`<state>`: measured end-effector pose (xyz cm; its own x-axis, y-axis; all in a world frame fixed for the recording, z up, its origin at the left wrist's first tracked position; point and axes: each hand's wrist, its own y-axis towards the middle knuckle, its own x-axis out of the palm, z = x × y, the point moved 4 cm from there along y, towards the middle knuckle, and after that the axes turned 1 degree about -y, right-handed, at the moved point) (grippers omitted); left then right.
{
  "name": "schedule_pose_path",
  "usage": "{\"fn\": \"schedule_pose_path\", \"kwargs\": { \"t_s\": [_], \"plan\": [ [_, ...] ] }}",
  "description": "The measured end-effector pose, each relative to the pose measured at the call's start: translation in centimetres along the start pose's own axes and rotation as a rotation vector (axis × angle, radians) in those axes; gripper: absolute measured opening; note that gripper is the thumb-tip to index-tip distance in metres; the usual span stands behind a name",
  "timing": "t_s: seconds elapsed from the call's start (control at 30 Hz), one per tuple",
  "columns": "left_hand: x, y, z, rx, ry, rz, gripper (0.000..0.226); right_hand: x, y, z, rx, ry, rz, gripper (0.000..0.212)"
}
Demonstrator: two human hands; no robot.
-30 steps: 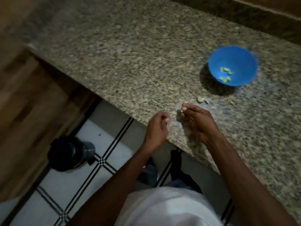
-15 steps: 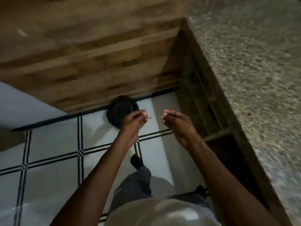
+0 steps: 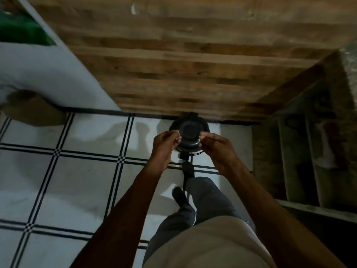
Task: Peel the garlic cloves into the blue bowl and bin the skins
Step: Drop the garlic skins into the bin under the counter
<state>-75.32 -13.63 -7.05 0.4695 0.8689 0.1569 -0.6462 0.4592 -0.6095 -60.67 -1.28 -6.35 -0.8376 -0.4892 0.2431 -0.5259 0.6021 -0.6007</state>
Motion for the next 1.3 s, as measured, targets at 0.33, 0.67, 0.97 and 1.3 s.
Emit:
{"fn": "schedule_pose_path", "kwargs": {
  "t_s": [0.33, 0.67, 0.97, 1.3],
  "plan": [
    [-3.0, 7.8, 2.2, -0.046, -0.01, 0.024, 0.009, 5.5, 7.8, 0.7, 0.07, -0.056, 0.039, 0.017],
    [-2.0, 16.4, -3.1, -0.143, 0.187, 0.019, 0.015, 4.7, 16.5, 4.8, 0.133, -0.004, 0.114, 0.028],
    [-3.8, 27.5, -13.2, -0.232, 0.054, 0.021, 0.018, 3.2, 27.1, 13.8, 0.236, 0.224, 0.207, 0.017],
    [-1.5, 42.2, -21.1, -0.26, 0.288, 0.034, 0.027, -1.2, 41.8, 24.8, 0.342, 0.295, 0.289, 0.028]
  ]
}}
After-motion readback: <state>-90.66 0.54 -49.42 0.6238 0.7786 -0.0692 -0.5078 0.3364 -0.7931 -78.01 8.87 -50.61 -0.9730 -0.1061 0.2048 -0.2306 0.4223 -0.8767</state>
